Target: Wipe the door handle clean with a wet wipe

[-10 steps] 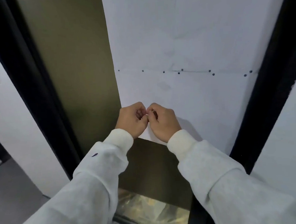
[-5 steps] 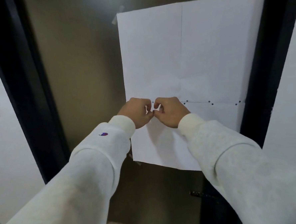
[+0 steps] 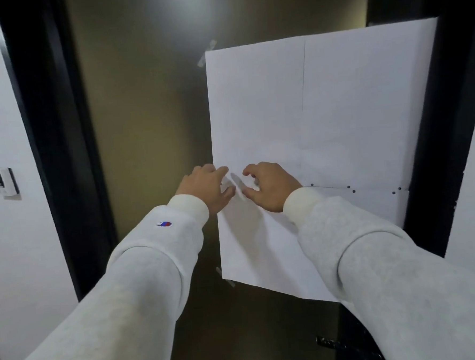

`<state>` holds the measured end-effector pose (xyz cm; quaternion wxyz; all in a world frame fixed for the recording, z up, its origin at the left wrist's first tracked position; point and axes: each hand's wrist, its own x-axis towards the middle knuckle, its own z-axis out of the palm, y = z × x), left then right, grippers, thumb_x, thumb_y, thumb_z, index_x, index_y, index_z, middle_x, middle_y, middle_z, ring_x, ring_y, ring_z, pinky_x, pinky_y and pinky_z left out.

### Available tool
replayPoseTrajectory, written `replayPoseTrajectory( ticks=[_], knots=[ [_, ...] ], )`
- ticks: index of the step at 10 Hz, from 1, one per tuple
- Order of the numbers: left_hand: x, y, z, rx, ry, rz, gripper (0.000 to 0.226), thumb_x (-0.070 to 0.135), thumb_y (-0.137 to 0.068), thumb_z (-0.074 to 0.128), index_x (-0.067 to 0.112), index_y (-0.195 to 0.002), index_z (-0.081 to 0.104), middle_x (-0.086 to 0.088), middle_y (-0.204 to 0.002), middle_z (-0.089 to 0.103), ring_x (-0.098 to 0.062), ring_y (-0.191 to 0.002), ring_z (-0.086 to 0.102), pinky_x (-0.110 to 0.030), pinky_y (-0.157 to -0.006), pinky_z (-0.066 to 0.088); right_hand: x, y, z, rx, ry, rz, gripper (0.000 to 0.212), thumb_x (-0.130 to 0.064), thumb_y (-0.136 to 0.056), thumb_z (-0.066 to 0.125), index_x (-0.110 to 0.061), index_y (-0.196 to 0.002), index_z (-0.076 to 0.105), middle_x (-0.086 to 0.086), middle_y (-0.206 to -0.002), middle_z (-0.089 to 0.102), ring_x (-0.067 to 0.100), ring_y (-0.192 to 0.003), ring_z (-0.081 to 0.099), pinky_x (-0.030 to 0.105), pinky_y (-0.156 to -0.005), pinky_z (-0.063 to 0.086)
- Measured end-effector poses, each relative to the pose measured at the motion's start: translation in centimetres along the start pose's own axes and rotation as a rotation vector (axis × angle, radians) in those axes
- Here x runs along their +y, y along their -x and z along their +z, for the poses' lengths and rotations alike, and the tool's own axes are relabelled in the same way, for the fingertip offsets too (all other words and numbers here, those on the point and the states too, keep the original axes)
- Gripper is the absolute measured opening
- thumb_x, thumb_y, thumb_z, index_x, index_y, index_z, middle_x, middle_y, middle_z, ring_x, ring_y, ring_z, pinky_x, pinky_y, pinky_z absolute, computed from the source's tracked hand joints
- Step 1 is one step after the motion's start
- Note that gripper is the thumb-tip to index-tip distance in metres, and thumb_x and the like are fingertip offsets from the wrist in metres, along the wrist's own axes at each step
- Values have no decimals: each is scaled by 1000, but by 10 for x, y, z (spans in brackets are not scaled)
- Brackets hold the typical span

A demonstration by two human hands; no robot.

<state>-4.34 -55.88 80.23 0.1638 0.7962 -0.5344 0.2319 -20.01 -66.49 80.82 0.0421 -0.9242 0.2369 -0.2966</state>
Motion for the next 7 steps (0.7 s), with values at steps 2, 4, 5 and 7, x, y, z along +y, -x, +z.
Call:
replayPoseTrajectory(
  ticks=[2,4,5,7],
  knots=[
    [-13,5,-7,-66,-15,-51,56,57,-92,48,30,-140,43,-2,-137,55,-29,-120,56,-47,-97,51,4,-2,-1,-29,13,27,51,-49,-91,61,-25,-136,52,1,-126,58,25,-113,60,44,-97,52],
    [-17,11,-18,-99,-17,-65,51,53,-92,48,28,-137,47,-3,-133,57,-30,-119,55,-46,-96,51,2,-4,-1,-9,8,33,47,-46,-92,60,-25,-133,53,1,-122,59,24,-110,60,44,-95,52],
    [-22,12,-24,-117,-9,-86,56,53,-93,48,28,-143,43,-4,-141,52,-30,-127,51,-48,-102,47,0,-6,-1,-8,-7,32,46,-46,-91,60,-25,-132,53,1,-122,59,23,-109,60,44,-93,53],
    [-23,16,-32,-95,11,-116,58,53,-95,50,30,-147,40,-1,-147,49,-29,-129,51,-45,-103,46,0,-7,0,53,-127,25,41,-43,-91,63,-25,-128,57,0,-118,62,22,-106,62,43,-93,54]
  ],
)
